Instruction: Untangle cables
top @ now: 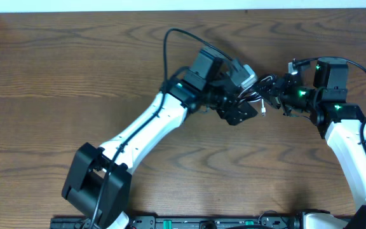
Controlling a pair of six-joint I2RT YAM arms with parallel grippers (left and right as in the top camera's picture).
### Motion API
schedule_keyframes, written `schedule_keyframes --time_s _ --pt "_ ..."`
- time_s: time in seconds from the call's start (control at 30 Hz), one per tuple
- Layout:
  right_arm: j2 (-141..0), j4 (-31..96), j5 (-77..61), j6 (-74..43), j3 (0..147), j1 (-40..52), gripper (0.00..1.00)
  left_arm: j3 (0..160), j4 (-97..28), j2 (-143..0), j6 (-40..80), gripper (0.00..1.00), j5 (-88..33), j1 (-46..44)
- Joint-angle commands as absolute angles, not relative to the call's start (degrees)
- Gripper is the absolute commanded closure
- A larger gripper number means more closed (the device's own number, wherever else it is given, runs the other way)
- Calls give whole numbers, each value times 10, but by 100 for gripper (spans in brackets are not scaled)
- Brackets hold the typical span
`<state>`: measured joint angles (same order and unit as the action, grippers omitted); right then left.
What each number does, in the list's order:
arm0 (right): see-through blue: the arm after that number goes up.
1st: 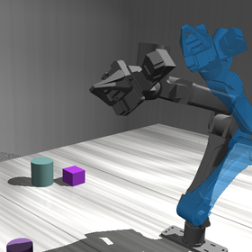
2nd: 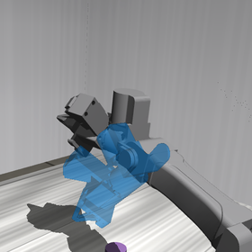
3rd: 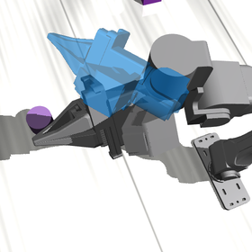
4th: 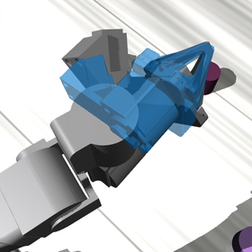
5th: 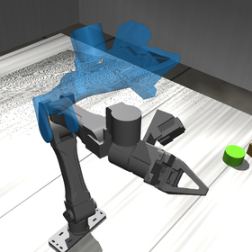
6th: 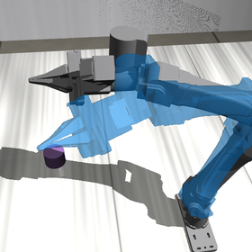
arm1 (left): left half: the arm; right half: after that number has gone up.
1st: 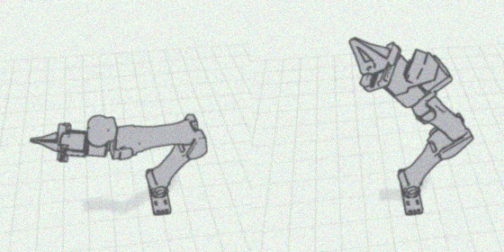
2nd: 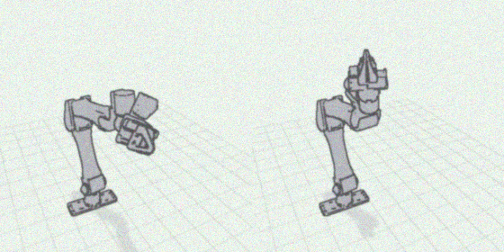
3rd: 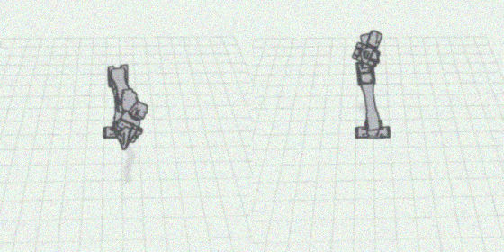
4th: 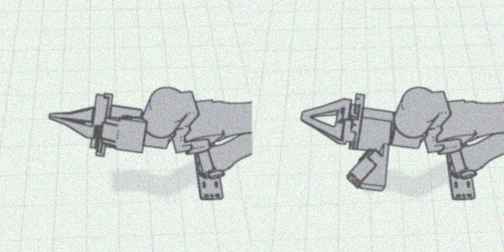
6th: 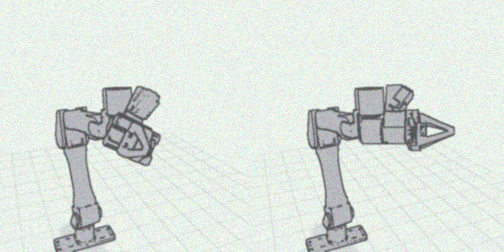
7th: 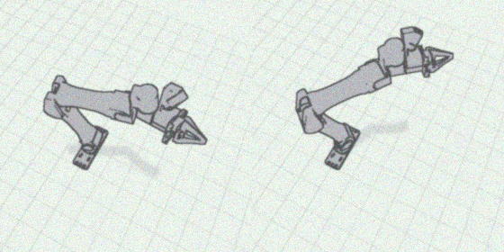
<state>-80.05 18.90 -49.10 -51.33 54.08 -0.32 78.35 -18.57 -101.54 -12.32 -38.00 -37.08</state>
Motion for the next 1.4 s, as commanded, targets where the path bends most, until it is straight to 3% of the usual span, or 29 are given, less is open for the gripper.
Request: schedule_keyframes --time_s 0.0,0.13,0.2,0.3,0.37,0.6,0.77,0.9,1.07,1.23,1.37 --pt "-795 184 -530 -519 551 -4 99 782 -171 -1018 -141 10 -298 -380" --pt "-795 176 -544 -519 551 -4 99 782 -157 -1018 -141 28 -298 -381" --pt "-795 170 -546 -519 551 -4 99 782 -158 -1018 -141 58 -286 -381" --pt "-795 169 -546 -519 551 -4 98 782 -157 -1018 -141 92 -284 -381" --pt "-795 163 -546 -519 551 -4 97 782 -157 -1018 -135 93 -284 -381" --pt "-795 173 -457 -500 551 -5 42 782 -170 -1011 43 93 -285 -364" --pt "-795 184 -392 -452 551 -13 23 782 -232 -1007 106 92 -361 -326" --pt "-795 196 -354 -402 551 -14 20 782 -285 -1007 106 93 -432 -300" --pt "-797 235 -294 -328 550 4 26 782 -290 -1007 106 93 -539 -280" --pt "-822 262 -306 -252 550 31 28 782 -260 -1007 114 93 -677 -266" --pt "-845 261 -340 -189 550 47 29 782 -258 -1007 137 93 -721 -260"
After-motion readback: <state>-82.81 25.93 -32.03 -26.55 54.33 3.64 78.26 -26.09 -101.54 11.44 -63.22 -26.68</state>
